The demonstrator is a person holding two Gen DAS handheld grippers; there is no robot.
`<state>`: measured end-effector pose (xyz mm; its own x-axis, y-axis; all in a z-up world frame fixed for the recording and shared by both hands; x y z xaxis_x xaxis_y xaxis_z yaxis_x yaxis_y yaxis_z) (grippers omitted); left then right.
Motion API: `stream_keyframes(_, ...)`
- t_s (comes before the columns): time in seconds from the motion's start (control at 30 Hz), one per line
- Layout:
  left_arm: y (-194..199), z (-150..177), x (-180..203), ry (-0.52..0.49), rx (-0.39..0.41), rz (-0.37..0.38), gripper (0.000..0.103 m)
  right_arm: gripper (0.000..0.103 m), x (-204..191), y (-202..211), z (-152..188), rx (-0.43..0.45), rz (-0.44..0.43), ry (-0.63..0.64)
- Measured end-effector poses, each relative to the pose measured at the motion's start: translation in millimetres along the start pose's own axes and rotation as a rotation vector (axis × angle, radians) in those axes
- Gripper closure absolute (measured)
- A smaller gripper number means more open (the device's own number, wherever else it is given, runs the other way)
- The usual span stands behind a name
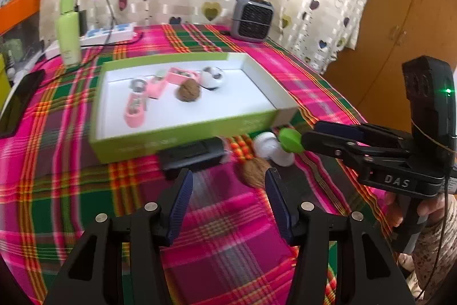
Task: Organize objects
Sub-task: 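Withdraw both tools from the box back over the table, then grasp the second walnut with the left tool while the right tool grasps the green-capped white item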
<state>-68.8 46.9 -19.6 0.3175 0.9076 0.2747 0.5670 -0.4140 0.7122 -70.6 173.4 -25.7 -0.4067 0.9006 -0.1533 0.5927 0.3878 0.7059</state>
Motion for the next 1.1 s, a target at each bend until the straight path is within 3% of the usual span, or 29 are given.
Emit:
stream_keyframes(0.3,-23.4,9.6,20.9,-0.024,-0.055,0.032,0.051,0.060,13.9,-2.4,10.8,-0.013,0.005,-0.036)
stream_keyframes(0.97,-49.7,2.0,28.1,-0.061,-0.066,-0.045,0.052,0.060,21.2,-3.9,14.6,-0.019,-0.028,-0.038)
stream_keyframes(1.1,-48.7,1.4,23.8,-0.054,-0.060,-0.060,0.063,0.060,20.6,-5.1,16.4,-0.027,-0.040,-0.030)
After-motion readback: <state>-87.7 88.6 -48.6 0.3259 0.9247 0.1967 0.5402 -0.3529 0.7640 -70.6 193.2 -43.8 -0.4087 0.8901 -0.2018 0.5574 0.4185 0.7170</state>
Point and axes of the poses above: each gripper's, at about its wrist camera, not at the fingertips, and y roughly against the way its jaws point, x to its right, z to its underside, the point moved 8 cm from there along -y, roughly the way its jaws point, and after that the axes turned 4 degrees about y, right-handed, at the moved point
